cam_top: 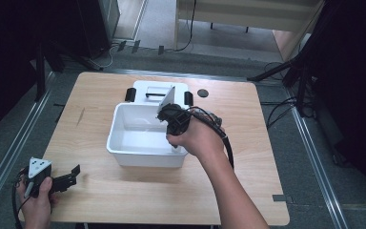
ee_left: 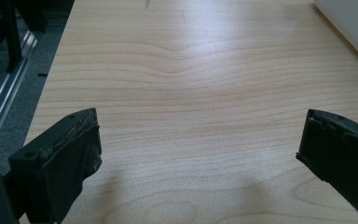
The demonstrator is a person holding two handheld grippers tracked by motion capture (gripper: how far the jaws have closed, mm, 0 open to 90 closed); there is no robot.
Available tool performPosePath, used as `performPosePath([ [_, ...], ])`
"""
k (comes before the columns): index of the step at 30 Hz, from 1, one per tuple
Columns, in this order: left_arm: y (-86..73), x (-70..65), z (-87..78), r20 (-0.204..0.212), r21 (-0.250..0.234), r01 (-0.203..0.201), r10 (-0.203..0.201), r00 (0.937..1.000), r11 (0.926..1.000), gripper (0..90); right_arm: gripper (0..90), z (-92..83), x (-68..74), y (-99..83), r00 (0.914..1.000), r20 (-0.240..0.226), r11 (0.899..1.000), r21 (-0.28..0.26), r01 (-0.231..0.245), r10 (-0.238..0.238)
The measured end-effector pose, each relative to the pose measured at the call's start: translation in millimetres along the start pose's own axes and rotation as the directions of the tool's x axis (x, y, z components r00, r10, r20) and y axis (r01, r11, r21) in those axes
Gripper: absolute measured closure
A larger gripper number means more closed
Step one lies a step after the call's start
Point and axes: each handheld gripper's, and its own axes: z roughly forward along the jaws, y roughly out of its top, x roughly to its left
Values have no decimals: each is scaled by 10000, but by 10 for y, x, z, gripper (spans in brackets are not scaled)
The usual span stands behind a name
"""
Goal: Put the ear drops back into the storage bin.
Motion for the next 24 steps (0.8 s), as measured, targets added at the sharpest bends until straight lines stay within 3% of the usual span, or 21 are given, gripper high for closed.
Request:
performPosePath([
  [24,-1,-2,0,12,13,-10,10,10000,10000,0,718,381,-27,-29,9999,83,9998,162,107,-108],
])
